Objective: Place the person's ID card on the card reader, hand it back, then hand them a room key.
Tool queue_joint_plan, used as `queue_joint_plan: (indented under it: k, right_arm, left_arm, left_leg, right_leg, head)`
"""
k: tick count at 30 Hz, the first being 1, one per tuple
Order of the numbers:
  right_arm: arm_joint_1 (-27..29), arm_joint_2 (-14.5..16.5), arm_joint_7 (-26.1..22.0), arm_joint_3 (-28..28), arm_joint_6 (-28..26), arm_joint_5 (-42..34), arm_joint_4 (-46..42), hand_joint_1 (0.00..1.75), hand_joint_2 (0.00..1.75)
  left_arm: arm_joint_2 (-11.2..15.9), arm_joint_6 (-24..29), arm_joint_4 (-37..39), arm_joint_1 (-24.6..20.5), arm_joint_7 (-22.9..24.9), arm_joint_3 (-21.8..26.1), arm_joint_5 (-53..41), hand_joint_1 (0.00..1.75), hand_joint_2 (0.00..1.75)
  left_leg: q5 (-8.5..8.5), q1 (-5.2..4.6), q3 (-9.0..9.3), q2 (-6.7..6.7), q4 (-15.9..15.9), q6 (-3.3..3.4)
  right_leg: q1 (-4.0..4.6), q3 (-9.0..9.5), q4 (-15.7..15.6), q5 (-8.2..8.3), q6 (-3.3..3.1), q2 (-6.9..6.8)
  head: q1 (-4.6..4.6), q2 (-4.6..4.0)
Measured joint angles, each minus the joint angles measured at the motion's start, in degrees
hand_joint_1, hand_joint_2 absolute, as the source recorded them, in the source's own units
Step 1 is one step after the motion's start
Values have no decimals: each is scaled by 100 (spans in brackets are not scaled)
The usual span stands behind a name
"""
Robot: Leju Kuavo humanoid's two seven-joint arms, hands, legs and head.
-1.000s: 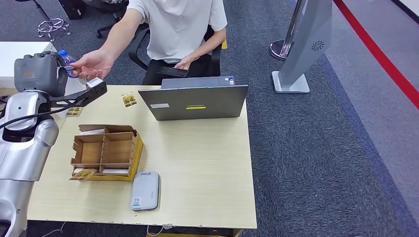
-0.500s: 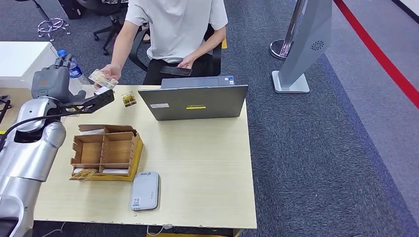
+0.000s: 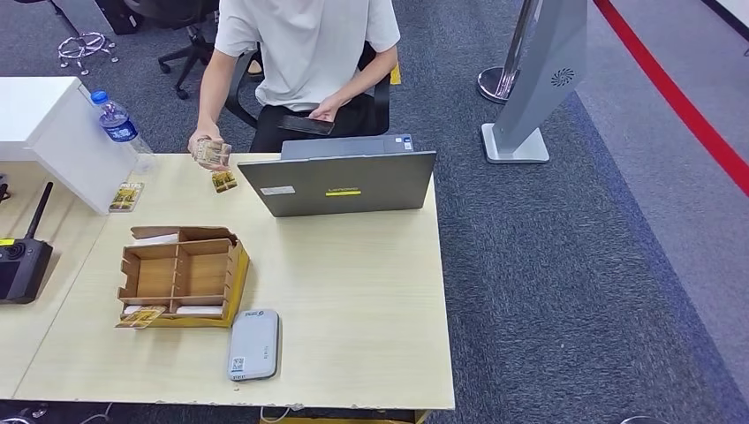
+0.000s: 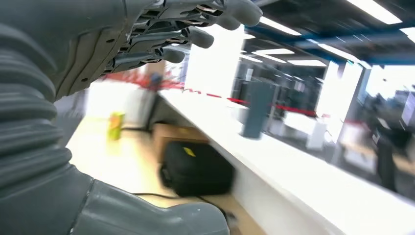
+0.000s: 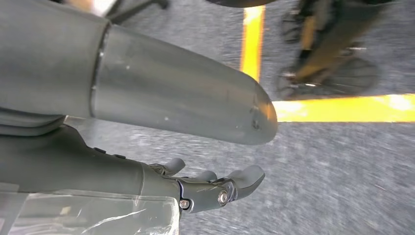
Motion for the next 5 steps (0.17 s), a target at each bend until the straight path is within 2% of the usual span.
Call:
queue_joint_plan:
  k: [4, 5]
  right_arm:
    - [-84, -85, -125, -23, -109, -84, 60, 0, 0]
    - [-91, -97, -126, -25, -122, -86, 70, 0, 0]
  left_arm:
    - [329, -186, 702, 598, -584, 2141, 1005, 0, 175]
    - [355, -212, 824, 639, -643, 2384, 1121, 0, 175]
  left_leg:
    - [-10, 3, 6, -2, 0, -3]
    - [-11, 3, 5, -7, 0, -2]
  right_leg:
    - [3, 2, -4, -13, 1, -3]
    - [3, 4, -4, -15, 2, -9]
  head:
    - [-4, 1]
    - [-5, 1]
